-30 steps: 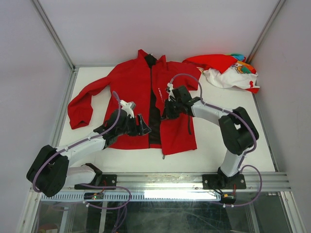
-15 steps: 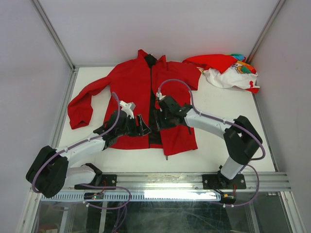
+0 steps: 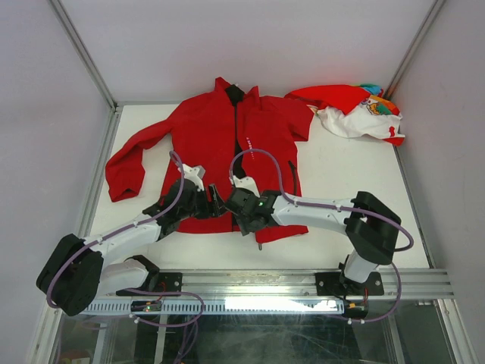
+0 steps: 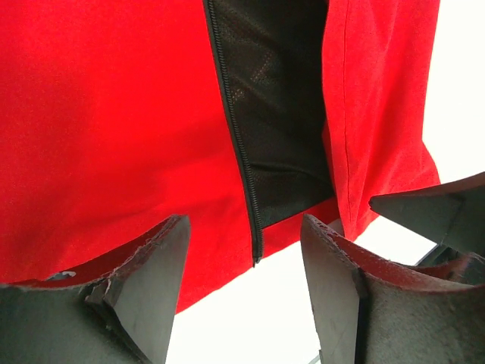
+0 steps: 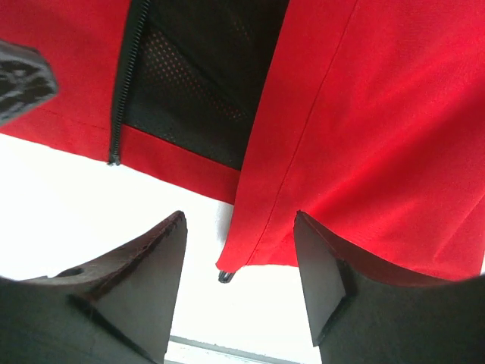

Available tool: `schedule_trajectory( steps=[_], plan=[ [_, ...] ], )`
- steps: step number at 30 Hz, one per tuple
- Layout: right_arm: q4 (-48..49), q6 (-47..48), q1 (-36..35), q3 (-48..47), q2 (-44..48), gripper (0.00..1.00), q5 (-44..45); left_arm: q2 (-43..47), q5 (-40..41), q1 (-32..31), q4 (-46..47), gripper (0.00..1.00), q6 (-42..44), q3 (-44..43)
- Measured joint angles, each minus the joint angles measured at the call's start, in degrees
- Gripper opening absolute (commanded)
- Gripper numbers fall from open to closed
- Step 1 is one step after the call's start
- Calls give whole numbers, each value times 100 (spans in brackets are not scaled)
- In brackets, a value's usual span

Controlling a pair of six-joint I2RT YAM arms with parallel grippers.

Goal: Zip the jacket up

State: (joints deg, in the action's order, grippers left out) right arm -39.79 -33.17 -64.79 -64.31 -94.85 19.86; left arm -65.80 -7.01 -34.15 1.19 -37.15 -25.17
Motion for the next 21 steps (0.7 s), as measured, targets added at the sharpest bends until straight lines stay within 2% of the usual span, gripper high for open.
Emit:
schedule_trajectory(
  steps=[2, 5, 6, 9, 13, 15, 21],
  plan=[
    [-33, -83, -46, 4, -133, 61, 101, 28, 22, 0, 0, 61, -4, 35],
    [-55, -166, -50, 4, -334, 53, 258, 74, 50, 0, -22, 61, -15, 59],
    [-57, -181, -48, 7, -396, 49, 299, 105, 50, 0, -42, 61, -17, 59],
    [-57, -203, -46, 39, -470, 29, 385, 199, 48, 0, -85, 61, -20, 59],
    [83, -184, -42, 138, -409, 16, 376, 341, 4, 0, -129, 62, -28, 59],
    [315, -125, 17, 358, -221, 2, 223, 404, -72, 0, -146, 61, -48, 59],
    [1440, 50, 498, 1473, 994, 0, -870, 671, -293, 0, -168, 61, -120, 61]
  ],
)
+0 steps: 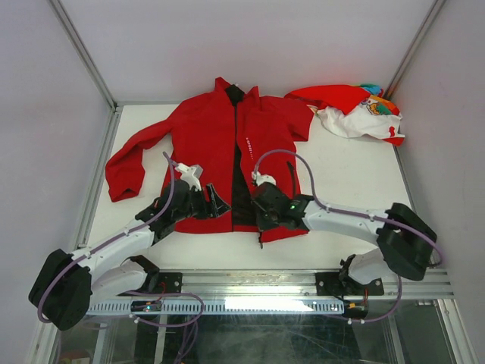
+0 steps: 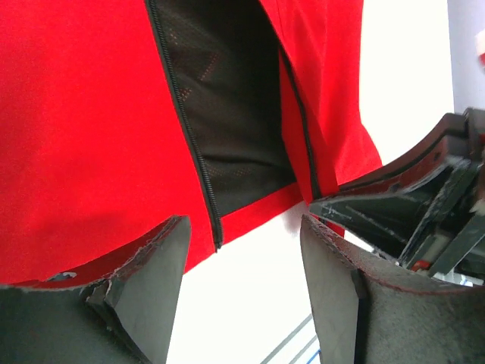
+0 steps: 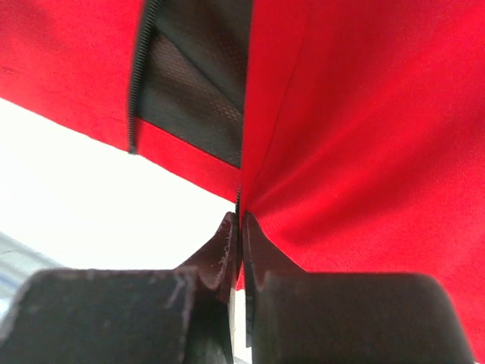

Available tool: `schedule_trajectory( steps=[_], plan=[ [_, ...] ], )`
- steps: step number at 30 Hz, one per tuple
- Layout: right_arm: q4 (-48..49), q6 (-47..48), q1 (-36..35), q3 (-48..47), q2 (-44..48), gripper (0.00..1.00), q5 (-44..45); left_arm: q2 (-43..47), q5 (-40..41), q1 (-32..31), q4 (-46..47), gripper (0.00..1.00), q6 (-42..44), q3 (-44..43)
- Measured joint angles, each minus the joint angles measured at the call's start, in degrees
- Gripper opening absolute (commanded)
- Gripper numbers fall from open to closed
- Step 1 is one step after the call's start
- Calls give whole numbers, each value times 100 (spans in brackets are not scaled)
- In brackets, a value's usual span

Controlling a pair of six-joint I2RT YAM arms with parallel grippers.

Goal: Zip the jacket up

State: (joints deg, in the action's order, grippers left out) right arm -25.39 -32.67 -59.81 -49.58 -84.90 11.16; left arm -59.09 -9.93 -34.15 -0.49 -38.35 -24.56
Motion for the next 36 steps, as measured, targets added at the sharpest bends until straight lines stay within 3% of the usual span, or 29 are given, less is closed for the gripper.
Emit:
schedule_trajectory(
  steps=[5, 10, 16, 21, 24, 28, 31, 36],
  plan=[
    [1285, -46, 439, 833, 957, 0, -1102, 177, -361, 0, 199, 61, -227, 173],
    [2889, -293, 682, 1615, 1241, 1, -2020, 247, -671, 0, 566, 61, -579, 365],
    [4688, -748, 868, 2385, 793, 6, -2559, -144, -964, -2, 1172, 58, -876, 393],
    [5821, -1152, 994, 2796, 68, 17, -2763, -636, -1108, -52, 1445, 56, -975, 396],
    [6177, -1316, 1058, 2970, -105, 27, -2848, -798, -1147, -87, 1550, 55, -1012, 417],
    [6439, -1408, 1099, 3034, -116, 31, -2922, -970, -1169, -129, 1615, 51, -1016, 422],
    [6559, -1425, 1130, 3060, -111, 27, -2944, -1121, -1176, -177, 1659, 48, -1014, 422],
    [6594, -1447, 1213, 3182, -87, 7, -2942, -1305, -1167, -219, 1663, 46, -1012, 422]
  ],
)
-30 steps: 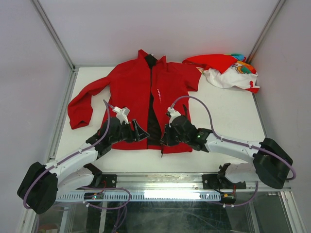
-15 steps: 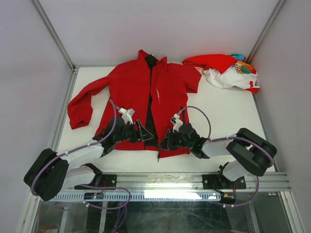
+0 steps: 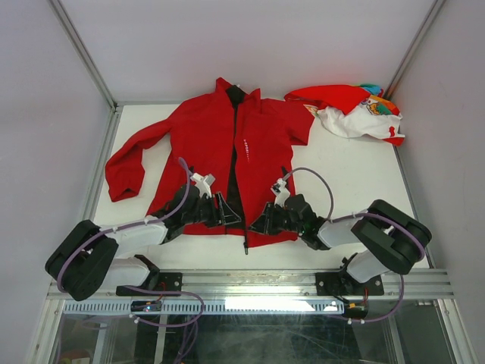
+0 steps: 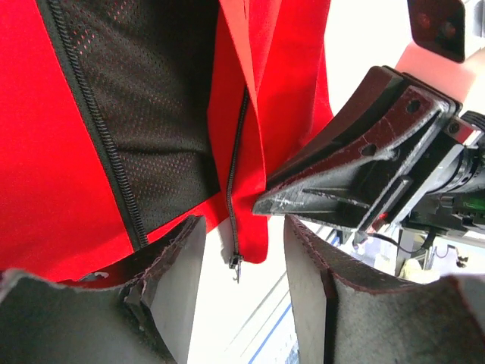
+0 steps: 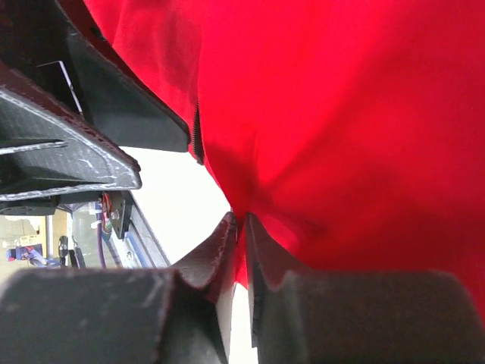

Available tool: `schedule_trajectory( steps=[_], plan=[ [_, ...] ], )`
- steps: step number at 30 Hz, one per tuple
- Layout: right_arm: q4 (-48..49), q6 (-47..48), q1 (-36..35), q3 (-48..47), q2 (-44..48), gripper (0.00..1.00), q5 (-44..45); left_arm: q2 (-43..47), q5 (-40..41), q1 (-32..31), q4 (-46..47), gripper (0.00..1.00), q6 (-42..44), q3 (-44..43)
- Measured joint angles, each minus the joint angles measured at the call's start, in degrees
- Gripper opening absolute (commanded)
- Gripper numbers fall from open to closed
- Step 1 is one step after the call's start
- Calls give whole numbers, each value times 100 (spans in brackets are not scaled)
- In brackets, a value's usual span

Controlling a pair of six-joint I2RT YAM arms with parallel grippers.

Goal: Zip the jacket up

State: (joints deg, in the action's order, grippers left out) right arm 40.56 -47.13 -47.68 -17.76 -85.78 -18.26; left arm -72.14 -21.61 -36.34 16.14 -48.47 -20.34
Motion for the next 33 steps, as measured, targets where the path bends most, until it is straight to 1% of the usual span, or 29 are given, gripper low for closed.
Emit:
schedule_trajectory(
  steps=[3, 4, 12, 17, 24, 30, 33],
  plan=[
    [13, -46, 90, 107, 0, 0, 4, -61, 0, -44, 15, 46, 2, -2],
    [39, -61, 118, 146, 0, 0, 7, -90, -2, -48, 20, 46, 4, -2],
    [442, -153, 223, 278, -315, 0, -55, -570, -11, -201, 9, 45, 72, -168],
    [682, -216, 223, 278, -496, 0, -116, -885, -17, -348, 15, 40, 144, -420],
    [789, -249, 236, 297, -505, 0, -157, -1449, -39, -417, 125, 36, 179, -581],
    [933, -264, 354, 474, -496, 0, -155, -1659, -76, -420, 245, 29, 219, -697],
    [942, -278, 385, 503, -496, 0, -157, -1718, -105, -420, 315, 27, 234, -706]
  ],
)
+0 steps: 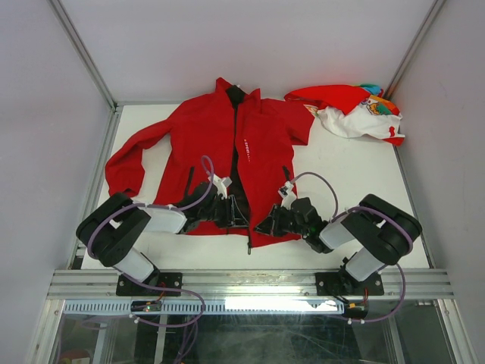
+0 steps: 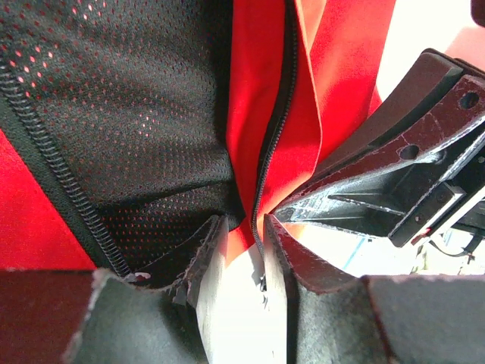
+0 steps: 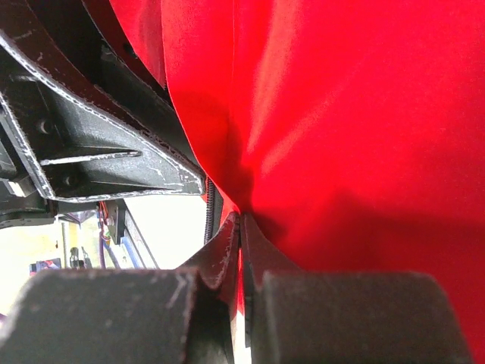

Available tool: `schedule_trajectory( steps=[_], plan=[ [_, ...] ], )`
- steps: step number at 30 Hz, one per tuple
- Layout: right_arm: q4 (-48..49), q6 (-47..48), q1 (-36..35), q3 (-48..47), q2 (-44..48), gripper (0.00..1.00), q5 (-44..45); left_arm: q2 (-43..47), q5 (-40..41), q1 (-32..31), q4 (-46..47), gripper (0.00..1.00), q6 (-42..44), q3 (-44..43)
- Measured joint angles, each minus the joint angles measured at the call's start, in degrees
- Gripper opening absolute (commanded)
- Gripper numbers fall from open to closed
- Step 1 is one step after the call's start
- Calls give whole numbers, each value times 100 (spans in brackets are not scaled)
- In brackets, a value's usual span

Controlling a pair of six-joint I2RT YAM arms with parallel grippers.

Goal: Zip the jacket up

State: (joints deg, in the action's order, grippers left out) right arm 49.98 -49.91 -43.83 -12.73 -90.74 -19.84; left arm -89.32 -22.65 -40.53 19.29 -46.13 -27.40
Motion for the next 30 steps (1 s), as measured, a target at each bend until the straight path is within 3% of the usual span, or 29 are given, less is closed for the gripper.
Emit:
schedule_trajectory(
  steps=[15, 21, 30],
  plan=[
    [638, -356, 28, 55, -435, 0, -81, -254, -66, -55, 133, 17, 17, -133],
    [575, -363, 44, 61, -369, 0, -105, -212, -66, -76, 157, 2, 39, -120],
    [-179, -181, 74, 61, 855, 0, -90, 815, -72, -74, 146, 0, 385, -31]
  ],
)
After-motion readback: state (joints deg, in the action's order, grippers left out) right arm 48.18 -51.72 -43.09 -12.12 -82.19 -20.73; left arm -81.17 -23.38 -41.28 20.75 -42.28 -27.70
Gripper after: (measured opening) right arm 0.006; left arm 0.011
